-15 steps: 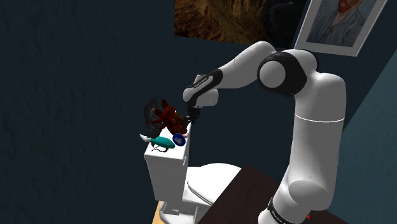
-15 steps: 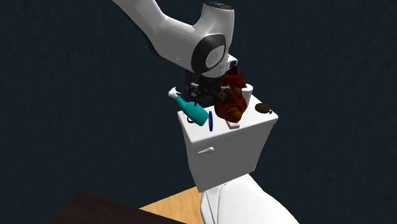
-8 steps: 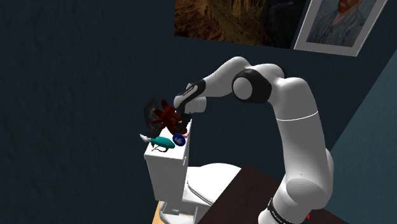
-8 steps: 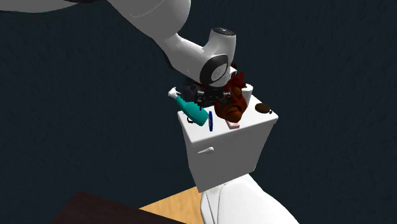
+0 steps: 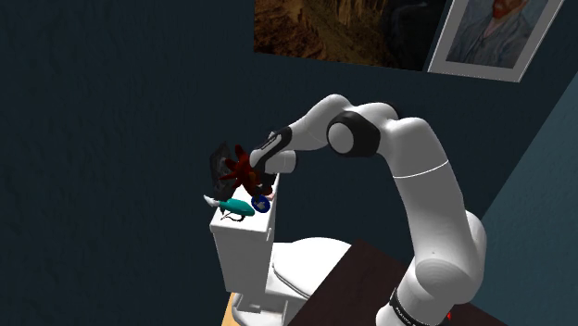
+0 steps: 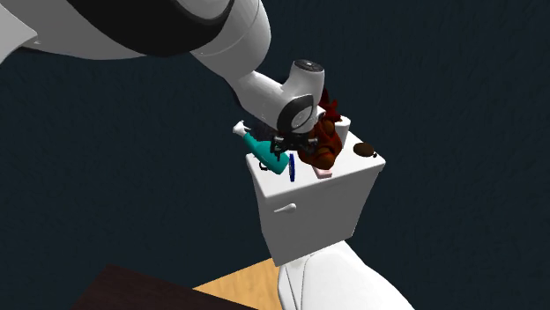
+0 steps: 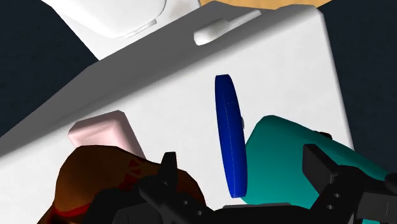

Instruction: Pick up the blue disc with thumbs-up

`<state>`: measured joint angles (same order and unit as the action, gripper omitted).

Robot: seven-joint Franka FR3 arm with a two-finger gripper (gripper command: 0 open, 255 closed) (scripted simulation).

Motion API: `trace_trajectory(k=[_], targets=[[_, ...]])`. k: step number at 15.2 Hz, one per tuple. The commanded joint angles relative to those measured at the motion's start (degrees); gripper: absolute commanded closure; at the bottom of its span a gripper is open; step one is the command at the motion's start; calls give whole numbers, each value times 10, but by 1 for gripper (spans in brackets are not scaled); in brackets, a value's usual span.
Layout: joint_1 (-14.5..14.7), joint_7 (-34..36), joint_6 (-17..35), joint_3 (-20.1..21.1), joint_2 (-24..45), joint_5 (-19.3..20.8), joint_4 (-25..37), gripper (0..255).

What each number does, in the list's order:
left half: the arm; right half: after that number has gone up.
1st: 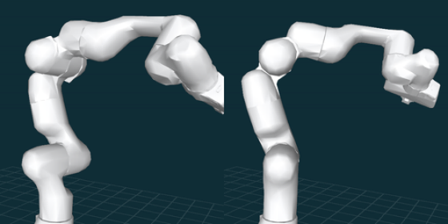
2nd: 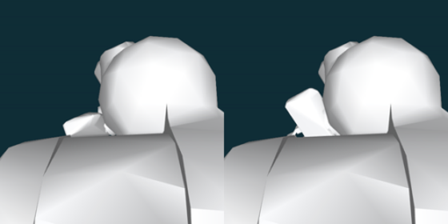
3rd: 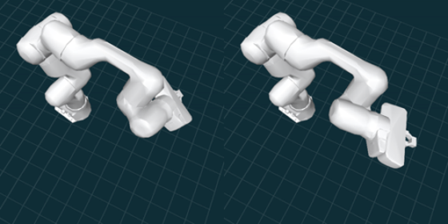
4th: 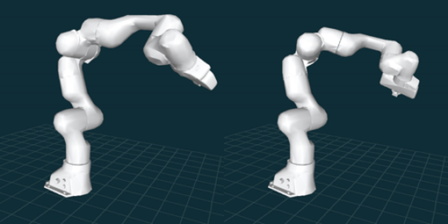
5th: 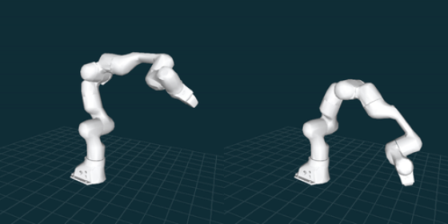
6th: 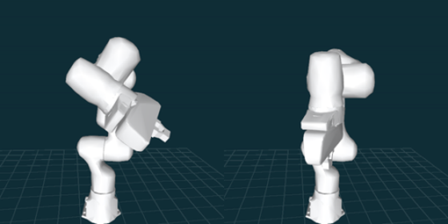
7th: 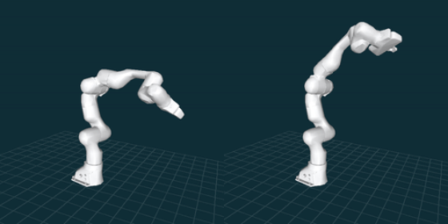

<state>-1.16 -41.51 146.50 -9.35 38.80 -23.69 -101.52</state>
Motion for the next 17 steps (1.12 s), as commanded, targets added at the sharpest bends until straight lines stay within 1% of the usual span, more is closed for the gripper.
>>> trace_trajectory(k=[1,2,3,12,17], targets=[[-2,-3,6,3,8,-3,2,0],[-2,-3,6,3,9,-3,2,0],[-2,-4,7,3,8,-3,1,255],[-2,-3,6,3,9,-3,2,255],[4,7,-17,-7,-20,7,-3,255]])
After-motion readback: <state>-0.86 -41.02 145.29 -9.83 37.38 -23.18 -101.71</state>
